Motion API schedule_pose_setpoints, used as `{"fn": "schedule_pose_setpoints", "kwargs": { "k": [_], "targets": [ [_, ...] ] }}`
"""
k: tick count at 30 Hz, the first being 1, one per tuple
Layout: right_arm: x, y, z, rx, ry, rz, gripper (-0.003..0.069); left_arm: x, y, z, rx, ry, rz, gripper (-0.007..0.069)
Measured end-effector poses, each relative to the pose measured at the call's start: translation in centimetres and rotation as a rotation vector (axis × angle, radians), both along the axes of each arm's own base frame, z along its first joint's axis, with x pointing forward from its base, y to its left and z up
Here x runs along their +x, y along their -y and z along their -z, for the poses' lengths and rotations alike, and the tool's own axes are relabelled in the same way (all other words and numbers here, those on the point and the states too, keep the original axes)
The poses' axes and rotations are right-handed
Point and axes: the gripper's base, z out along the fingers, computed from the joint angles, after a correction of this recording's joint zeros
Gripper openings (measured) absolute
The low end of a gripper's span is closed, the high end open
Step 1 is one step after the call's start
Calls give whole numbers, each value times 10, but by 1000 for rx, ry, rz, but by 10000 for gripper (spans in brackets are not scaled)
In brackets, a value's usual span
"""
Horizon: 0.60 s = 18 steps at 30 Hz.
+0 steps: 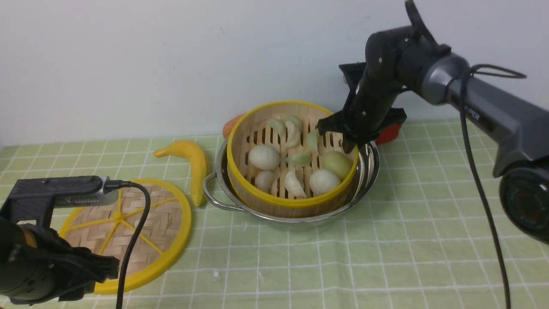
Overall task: Place the steamer in the pot on the green tablecloth, and put the lid on the steamer.
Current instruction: 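Place the bamboo steamer basket of food into the steel pot with the right gripper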
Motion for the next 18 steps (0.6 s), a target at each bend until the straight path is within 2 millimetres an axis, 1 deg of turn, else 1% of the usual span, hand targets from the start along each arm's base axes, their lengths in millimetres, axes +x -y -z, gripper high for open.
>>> {"fn": "schedule_pose_setpoints", "kwargs": {
  "k": [1, 6, 8, 12, 15, 18],
  "targets": [
    [0, 1, 3, -11, -2, -1, 57, 0, 0, 0, 0, 1, 0, 243],
    [2, 3, 2, -36, 12, -2, 60, 1, -1, 0, 11, 11, 6, 243],
    [2, 3, 2, -38, 12, -1, 84, 3, -2, 0, 33, 19, 14, 243],
    [2, 1, 0, -13, 15, 6, 176, 9, -5, 7, 72, 7, 7, 243],
    [2, 0, -3, 5, 23, 7, 285, 18, -6, 14, 93, 5, -4, 243],
    [2, 0, -6, 9, 30, 1, 385, 32, -6, 13, 105, 14, -7, 243]
  ]
}}
